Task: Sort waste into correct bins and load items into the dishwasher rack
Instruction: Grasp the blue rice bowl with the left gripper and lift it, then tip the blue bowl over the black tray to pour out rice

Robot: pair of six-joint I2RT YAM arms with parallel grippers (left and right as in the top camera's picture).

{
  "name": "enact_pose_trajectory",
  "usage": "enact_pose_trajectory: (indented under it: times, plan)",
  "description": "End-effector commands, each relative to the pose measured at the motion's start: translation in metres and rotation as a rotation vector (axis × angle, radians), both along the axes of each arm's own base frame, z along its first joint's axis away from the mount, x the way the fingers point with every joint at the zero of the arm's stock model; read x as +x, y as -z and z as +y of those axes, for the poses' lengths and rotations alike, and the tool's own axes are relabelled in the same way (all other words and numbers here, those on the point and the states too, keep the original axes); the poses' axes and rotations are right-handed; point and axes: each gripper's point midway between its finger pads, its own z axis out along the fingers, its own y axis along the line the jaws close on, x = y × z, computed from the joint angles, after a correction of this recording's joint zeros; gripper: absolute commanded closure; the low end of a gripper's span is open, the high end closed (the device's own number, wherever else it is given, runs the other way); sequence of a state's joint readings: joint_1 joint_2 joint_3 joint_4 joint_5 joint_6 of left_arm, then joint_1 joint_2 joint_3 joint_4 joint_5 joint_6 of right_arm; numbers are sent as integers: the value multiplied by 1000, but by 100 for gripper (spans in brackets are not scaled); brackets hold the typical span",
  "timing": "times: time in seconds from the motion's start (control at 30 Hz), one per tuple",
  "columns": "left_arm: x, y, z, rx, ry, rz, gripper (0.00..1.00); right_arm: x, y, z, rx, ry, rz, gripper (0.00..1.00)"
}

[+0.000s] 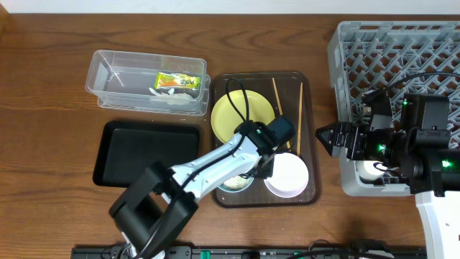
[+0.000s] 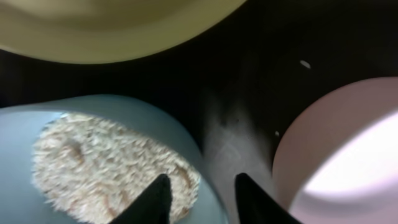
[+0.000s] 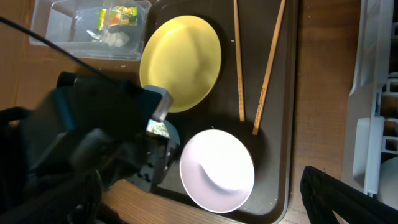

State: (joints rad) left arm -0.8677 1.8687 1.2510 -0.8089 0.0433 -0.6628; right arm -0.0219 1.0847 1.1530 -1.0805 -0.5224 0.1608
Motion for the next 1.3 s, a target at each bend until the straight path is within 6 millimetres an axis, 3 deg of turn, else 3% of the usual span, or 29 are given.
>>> enact_pose_trajectory:
  times: [0.0,0.13,0.27,0.4,0.57,0.73,0.9,1.27]
  plan:
    - [-6,7,1,3,-8,32,75,0,-4,4,6,-9,-5,1]
    - [-5,3,1,-5,-11,28,94,0,-4,4,6,-9,-4,1]
    - [-1,-13,6,-26,-23,10,94,0,-4,4,6,-9,-4,1]
    - [10,-51,13,-112,21,-52,94,0,-4,4,6,-9,-6,1]
    - [17,-110,24,-337,37,-73,94,0,-4,4,5,-9,-6,1]
    - [19,-152,58,-495,-5,-75,94,0,-4,4,6,-9,-5,1]
    - [18,-164,88,-631,6,-50,94,0,-4,4,5,-9,-6,1]
    - [29,-156,136,-1048,-73,-103,93,0,-4,4,5,-9,-5,1]
